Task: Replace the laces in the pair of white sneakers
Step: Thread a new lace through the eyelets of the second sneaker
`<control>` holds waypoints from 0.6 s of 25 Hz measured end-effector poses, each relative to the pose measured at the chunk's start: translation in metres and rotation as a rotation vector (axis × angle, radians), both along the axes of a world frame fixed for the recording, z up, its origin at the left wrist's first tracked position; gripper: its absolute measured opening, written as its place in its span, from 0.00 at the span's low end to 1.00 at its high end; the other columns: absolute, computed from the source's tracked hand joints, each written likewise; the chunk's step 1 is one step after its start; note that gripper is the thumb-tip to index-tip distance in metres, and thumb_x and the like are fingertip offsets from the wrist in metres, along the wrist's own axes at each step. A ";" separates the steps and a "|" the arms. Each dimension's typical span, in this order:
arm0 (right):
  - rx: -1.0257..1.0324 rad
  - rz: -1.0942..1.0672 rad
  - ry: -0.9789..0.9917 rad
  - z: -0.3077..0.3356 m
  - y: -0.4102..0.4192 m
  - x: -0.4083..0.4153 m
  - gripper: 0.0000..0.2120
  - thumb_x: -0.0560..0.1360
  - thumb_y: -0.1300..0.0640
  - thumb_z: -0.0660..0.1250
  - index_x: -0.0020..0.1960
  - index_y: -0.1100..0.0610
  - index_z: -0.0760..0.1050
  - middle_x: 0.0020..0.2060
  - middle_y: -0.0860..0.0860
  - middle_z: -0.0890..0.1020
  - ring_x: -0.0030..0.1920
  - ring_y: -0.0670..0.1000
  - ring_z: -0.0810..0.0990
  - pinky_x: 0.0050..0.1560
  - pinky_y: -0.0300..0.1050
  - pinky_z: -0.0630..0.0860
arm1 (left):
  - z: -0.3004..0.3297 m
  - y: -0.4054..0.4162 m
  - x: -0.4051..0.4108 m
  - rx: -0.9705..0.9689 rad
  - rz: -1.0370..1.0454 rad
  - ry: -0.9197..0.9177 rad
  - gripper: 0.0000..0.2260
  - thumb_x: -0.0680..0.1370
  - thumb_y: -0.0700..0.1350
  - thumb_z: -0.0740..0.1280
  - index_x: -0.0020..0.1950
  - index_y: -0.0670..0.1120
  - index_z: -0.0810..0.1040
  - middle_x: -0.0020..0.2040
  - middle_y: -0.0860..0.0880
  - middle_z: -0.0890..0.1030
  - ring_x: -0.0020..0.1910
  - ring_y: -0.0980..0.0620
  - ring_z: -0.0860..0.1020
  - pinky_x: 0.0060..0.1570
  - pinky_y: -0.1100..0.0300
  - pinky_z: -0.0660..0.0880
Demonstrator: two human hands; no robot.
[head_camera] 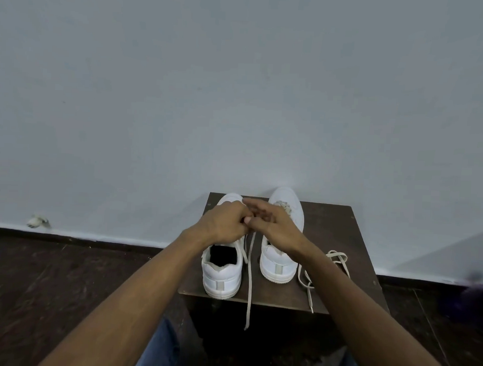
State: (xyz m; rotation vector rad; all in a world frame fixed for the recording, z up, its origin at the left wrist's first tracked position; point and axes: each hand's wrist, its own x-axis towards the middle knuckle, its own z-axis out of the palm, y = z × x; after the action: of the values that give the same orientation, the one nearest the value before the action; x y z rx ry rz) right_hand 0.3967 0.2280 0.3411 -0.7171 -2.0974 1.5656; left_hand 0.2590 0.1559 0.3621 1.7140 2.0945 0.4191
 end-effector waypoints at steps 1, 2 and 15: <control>-0.071 0.061 -0.008 0.003 -0.004 0.000 0.08 0.79 0.63 0.65 0.56 0.57 0.79 0.43 0.45 0.83 0.45 0.40 0.81 0.48 0.34 0.76 | 0.001 -0.002 -0.002 0.017 -0.029 -0.049 0.13 0.77 0.44 0.66 0.32 0.51 0.75 0.28 0.55 0.75 0.32 0.53 0.74 0.34 0.58 0.72; -0.087 0.085 -0.024 0.004 -0.005 0.000 0.05 0.79 0.61 0.65 0.50 0.57 0.80 0.35 0.43 0.82 0.37 0.40 0.79 0.41 0.32 0.74 | -0.001 -0.005 -0.006 0.020 -0.035 -0.165 0.11 0.77 0.42 0.66 0.34 0.50 0.79 0.27 0.56 0.75 0.30 0.56 0.73 0.33 0.61 0.70; 0.176 -0.515 -0.200 -0.030 0.036 0.033 0.10 0.77 0.52 0.67 0.39 0.55 0.80 0.28 0.49 0.81 0.30 0.47 0.77 0.40 0.48 0.78 | -0.017 -0.036 -0.037 0.282 0.497 -0.615 0.05 0.79 0.40 0.68 0.45 0.43 0.83 0.35 0.45 0.83 0.23 0.54 0.75 0.23 0.65 0.70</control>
State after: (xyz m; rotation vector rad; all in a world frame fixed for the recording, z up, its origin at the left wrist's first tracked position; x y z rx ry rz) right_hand 0.4300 0.2640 0.3114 -1.2684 -1.9380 1.0524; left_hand 0.2221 0.1202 0.3454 0.9670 2.0097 1.2581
